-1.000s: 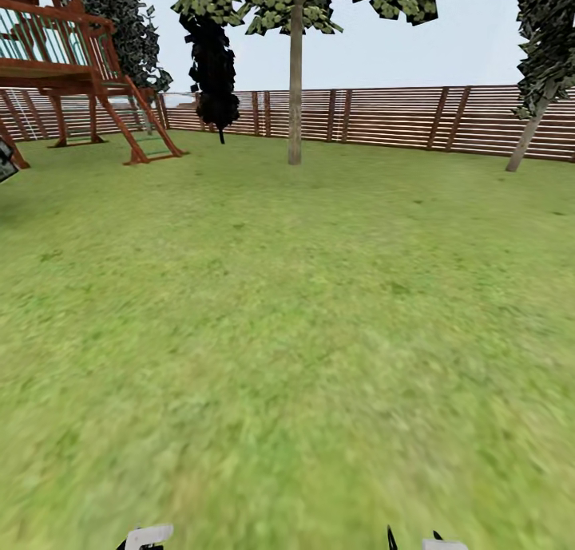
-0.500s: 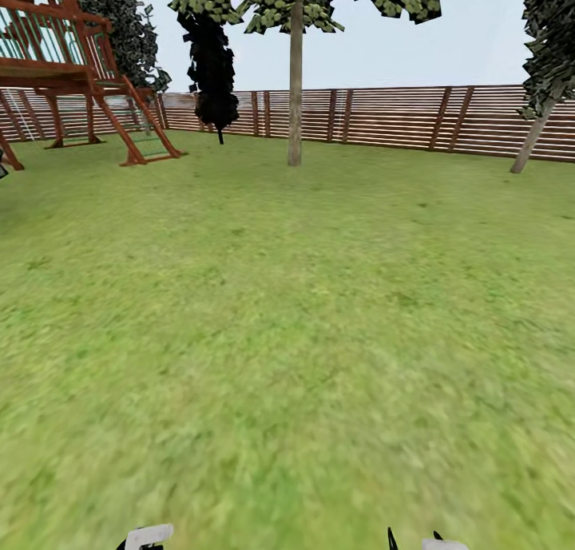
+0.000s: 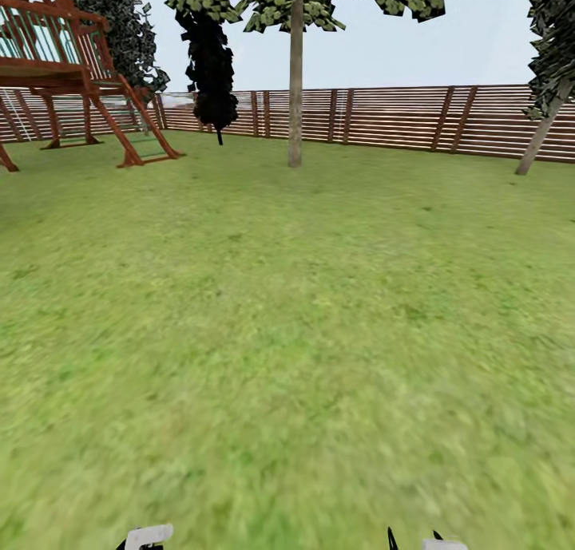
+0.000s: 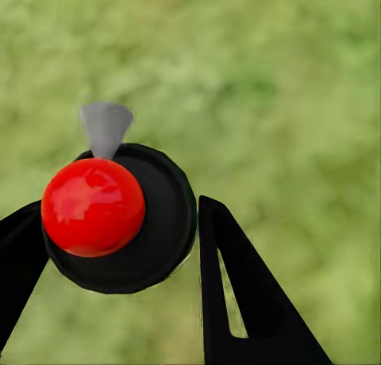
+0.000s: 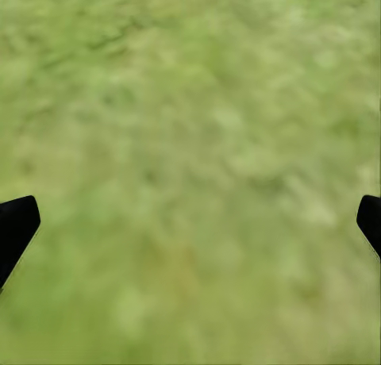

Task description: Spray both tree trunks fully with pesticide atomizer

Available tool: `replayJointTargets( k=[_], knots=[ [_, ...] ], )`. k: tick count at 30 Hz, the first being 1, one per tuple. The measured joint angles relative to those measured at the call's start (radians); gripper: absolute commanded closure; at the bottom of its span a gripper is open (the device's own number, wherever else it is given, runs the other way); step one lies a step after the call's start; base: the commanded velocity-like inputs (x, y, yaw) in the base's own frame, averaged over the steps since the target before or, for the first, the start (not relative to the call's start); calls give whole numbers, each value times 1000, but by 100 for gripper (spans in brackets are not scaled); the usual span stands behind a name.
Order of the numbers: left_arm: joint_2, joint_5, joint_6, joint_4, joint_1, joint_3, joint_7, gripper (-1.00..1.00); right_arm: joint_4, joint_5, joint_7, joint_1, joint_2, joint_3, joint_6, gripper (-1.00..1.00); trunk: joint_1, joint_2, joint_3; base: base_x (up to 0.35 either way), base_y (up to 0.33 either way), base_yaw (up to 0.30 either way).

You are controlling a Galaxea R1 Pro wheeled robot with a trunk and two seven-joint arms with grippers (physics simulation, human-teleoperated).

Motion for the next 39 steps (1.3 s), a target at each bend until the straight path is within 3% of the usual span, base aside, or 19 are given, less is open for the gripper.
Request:
replayJointTargets(
  k=[39],
  knots=[
    [-1,1,0,1,0,0,0,100,2,0,-1,0,1,0,1,-100,0,0,0,339,0,0]
  ],
)
